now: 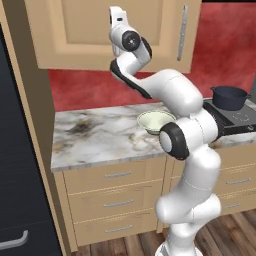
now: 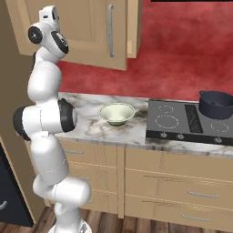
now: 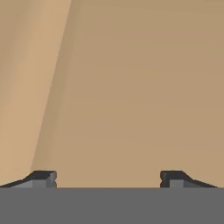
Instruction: Open the cabinet and move the ladle to the pot. Then close the cabinet.
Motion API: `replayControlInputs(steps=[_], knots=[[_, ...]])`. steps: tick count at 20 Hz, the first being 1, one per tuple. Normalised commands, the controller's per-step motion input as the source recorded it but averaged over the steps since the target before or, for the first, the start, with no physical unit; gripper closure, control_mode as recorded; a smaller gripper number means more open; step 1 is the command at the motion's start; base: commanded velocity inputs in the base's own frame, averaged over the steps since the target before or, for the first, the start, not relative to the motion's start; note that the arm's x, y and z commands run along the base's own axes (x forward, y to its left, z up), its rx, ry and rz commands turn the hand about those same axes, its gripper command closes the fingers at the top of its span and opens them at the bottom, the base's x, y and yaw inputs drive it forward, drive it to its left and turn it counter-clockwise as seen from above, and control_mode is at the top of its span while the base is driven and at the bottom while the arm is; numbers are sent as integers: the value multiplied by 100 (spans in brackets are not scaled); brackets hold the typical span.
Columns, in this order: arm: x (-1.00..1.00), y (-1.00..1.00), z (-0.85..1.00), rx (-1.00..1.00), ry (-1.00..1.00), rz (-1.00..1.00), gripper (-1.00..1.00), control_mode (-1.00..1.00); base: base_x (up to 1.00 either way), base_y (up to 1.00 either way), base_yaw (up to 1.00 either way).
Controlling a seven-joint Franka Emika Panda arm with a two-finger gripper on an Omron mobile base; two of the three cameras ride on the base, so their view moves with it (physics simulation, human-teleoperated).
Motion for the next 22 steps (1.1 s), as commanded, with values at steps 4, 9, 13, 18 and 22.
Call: replayControlInputs(steps=[4,9,13,18,22], knots=[[80,0,0,0,0,0,-100,-100,0,0,0],[80,0,0,0,0,0,-100,-100,0,0,0],[76,0,0,0,2,0,-100,-100,0,0,0],[70,0,0,0,6,0,-100,-100,0,0,0],[64,0,0,0,9,0,-100,-100,0,0,0]])
